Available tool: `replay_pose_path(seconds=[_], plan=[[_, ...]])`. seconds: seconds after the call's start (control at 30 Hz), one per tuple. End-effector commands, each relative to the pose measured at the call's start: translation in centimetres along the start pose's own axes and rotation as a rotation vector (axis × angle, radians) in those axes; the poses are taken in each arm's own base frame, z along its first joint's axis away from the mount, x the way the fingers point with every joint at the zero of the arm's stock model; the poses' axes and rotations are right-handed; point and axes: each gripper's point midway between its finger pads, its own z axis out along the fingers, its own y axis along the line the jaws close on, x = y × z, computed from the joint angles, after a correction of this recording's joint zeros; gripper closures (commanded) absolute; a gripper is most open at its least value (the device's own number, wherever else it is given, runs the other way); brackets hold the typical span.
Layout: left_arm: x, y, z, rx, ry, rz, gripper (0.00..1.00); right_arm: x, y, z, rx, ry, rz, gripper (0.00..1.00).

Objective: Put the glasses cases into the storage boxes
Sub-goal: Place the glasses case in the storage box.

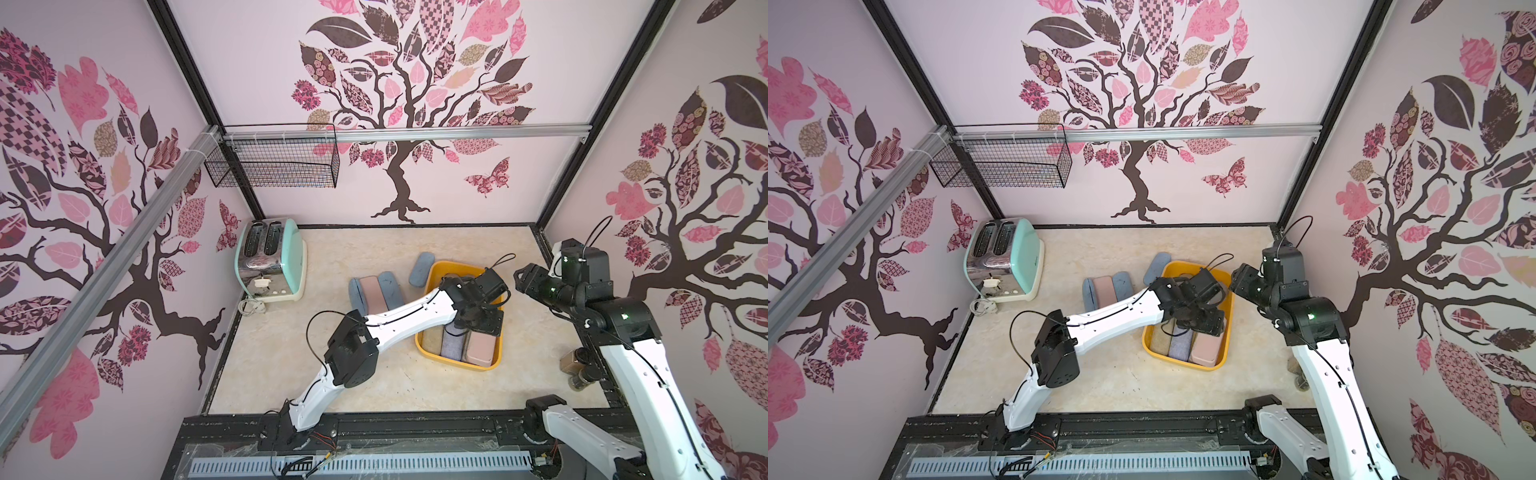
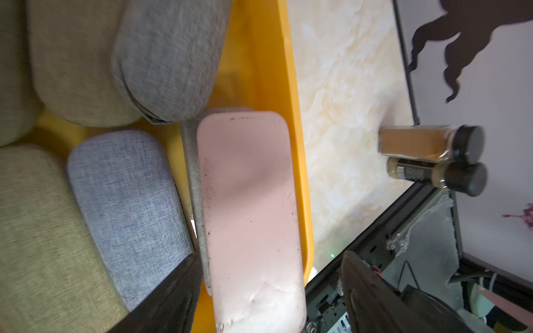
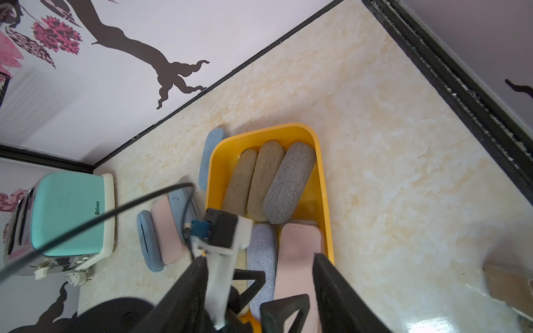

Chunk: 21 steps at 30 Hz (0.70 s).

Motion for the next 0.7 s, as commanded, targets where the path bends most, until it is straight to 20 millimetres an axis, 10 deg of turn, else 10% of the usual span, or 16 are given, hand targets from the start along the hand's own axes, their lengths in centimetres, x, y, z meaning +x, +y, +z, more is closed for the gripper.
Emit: replay_pose_path(seconds=[0.0,0.33,0.67], plan=[[-0.9,2.5,-3.7,-0.043,-0.062,-0.010,0.27,1.2,-0.1,0.2,-0.011,0.045,-0.015,0.43],[-1.2,20.9,-14.6,-0.291,-0.248,-0.267,0.23,14.8,-2.9,2.7,-0.083,0.435,-0.083,0.51],[2.1,33.1,-13.4,-0.307,-0.205,-0.589,0.20,22.7,-3.8,4.4,-0.134,0.661,-0.098,0.61]])
